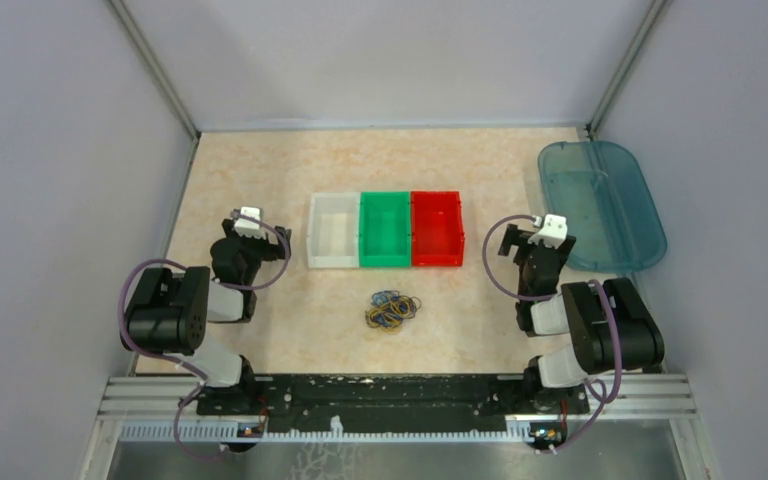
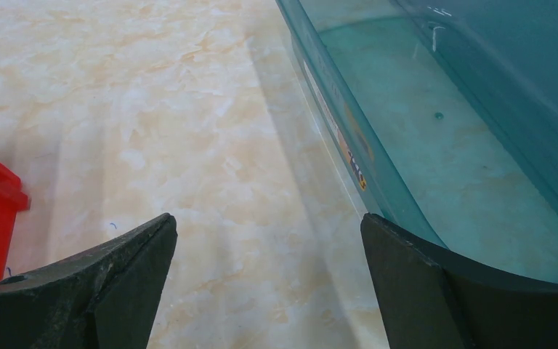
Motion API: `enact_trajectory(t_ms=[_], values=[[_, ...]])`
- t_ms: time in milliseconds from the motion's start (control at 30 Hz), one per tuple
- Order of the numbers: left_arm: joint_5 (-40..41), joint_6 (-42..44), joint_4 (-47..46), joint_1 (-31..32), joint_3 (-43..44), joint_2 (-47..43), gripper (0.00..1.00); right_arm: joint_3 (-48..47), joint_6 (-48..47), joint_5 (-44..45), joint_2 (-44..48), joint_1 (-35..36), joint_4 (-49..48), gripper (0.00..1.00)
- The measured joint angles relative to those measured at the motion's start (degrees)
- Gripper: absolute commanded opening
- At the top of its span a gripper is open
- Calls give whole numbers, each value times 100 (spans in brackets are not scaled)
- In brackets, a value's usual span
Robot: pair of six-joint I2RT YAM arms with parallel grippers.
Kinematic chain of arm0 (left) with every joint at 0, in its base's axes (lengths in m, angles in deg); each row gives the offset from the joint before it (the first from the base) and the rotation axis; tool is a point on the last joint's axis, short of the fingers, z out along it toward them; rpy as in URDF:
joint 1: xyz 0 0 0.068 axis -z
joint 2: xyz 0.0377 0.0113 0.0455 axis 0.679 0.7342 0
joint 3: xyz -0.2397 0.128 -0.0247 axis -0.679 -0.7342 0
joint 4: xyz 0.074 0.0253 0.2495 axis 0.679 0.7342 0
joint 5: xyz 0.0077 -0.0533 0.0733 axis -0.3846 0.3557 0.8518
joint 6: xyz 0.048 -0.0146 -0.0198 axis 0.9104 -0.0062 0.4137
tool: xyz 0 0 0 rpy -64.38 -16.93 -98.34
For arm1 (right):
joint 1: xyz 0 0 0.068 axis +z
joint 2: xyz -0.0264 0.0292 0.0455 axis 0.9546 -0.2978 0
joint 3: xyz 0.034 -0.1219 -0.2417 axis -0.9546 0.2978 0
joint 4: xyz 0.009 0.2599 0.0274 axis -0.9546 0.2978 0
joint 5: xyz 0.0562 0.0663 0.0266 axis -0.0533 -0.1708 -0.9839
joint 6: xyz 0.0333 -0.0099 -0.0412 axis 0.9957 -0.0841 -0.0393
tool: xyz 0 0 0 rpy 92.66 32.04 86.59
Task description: Untangle the cables
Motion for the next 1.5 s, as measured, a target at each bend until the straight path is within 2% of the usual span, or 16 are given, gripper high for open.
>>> enact_trajectory(t_ms=[433,533,667,867,1000,1133,1300,1500], values=[[70,-26,72,0,4,-55,100,0,48,70,59,0,61,99],[68,9,1073,0,291,-494,100,-109,118,264,549,42,802,99],[-127,282,2658,-2,1257,-994,100,-916,452,656,1646,59,2551,99],[-708,649,4837,-74,2262,-1460,100,-1683,1252,590,3071,50,4118,99],[-1252,796,6245,-90,2863,-1519,100,-1867,2105,-107,3585,13,5158,99],[-1652,839,7287,-94,3425,-1515,100,-1810,2507,-1161,3899,96,5608,99],[-1926,977,8168,-98,3816,-1515,100,-1799,2564,-1801,3836,955,6146,96],[-1967,1167,8898,-101,3827,-1543,100,-1799,2570,-1832,3213,2452,6625,78]])
